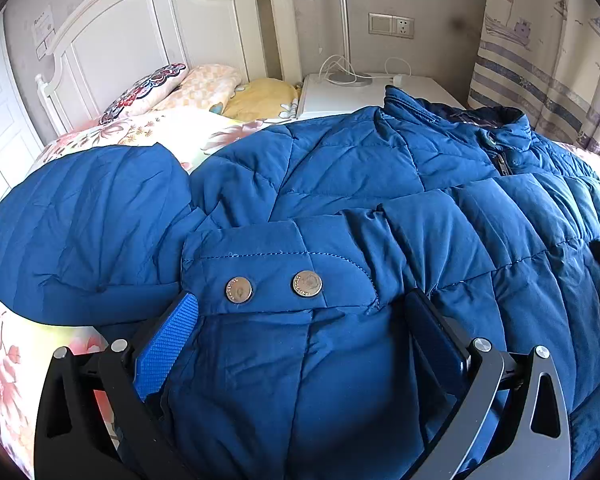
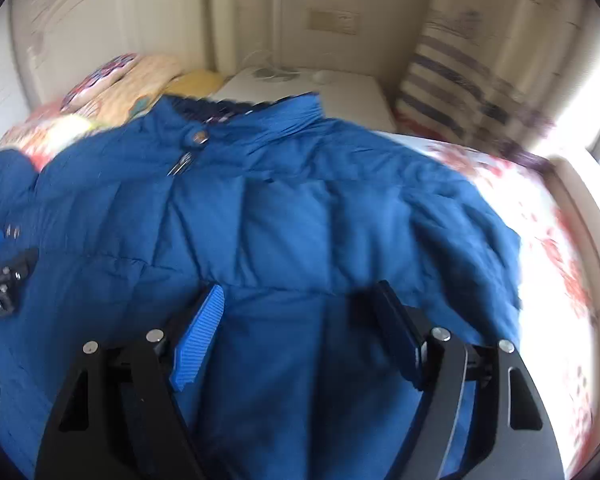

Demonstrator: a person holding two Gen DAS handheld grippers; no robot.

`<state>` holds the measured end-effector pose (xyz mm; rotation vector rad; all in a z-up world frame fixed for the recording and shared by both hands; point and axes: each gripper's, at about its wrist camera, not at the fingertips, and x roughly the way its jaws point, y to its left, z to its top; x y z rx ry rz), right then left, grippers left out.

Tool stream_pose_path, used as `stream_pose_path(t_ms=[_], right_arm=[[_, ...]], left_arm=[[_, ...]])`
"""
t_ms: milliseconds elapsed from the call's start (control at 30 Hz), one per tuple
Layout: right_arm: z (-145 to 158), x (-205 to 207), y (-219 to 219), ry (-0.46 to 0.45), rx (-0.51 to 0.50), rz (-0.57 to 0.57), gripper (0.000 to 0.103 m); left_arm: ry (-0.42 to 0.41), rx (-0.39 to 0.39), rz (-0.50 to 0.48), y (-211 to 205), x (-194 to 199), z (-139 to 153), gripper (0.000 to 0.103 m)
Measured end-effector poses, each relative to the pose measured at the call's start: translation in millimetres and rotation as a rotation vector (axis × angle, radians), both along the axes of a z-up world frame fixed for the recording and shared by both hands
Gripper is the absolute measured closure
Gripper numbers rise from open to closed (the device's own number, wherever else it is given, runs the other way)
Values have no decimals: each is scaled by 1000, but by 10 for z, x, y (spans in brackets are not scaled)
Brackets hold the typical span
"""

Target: Fold large clothes

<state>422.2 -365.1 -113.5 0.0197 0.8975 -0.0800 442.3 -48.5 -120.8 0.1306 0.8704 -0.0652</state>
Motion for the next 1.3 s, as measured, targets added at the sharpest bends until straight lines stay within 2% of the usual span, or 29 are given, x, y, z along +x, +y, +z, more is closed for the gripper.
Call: stream_pose_path(t_ms=[100, 167, 233, 333, 433, 533, 633, 700, 733, 800, 833, 900, 1000, 1067, 1133, 1200, 1233, 1300], right_arm=[[75, -220, 44, -49, 41, 40, 27], [-66, -256, 129, -3, -8, 75, 25], [-151, -277, 128, -5, -10, 76, 24], [-93, -294, 98, 5, -3, 48, 24], [51, -530, 121, -52, 30, 63, 23], [-107, -645, 170, -12, -22, 78, 20], [-121, -655, 128, -10, 3, 71, 20], [-74, -677, 120, -1, 6, 63, 20], [-24, -712, 97, -14, 15, 60, 20], [82, -776, 5, -57, 6, 33, 20], [120, -799, -90, -76, -8, 3, 20], [124, -799, -275, -91, -22, -57, 20], [-4, -743, -572, -69, 6, -147, 20], [-112, -708, -686, -46, 66, -166, 20], [-103, -711, -690, -52, 68, -158, 20], [-113, -721, -697, -54, 77, -150, 19], [-118, -722, -715, -55, 84, -151, 19], [-127, -730, -724, -56, 83, -151, 19]], left_arm=[[1, -4, 0, -3, -5, 1, 4], [1, -6, 0, -4, -8, 0, 4], [1, -7, -1, -6, -13, 1, 4], [2, -9, 0, -6, -11, -1, 4], [1, -8, -1, -3, -6, -1, 4], [1, -7, -1, -8, -9, -3, 4], [3, -5, 0, -9, -1, -2, 4], [9, -24, -8, 14, -12, 14, 4], [22, -75, -20, 95, -27, 61, 4], [36, -254, -24, 386, -109, 201, 4], [32, -388, 0, 673, -171, 315, 4], [-28, -618, 110, 1413, -310, 510, 4], [-108, -765, 335, 2472, -464, 603, 4], [-138, -759, 460, 3020, -524, 616, 4], [-150, -728, 578, 3552, -549, 588, 4], [-119, -705, 654, 3922, -481, 509, 7], [-98, -703, 700, 4122, -424, 446, 12], [-77, -727, 730, 4348, -328, 368, 13]])
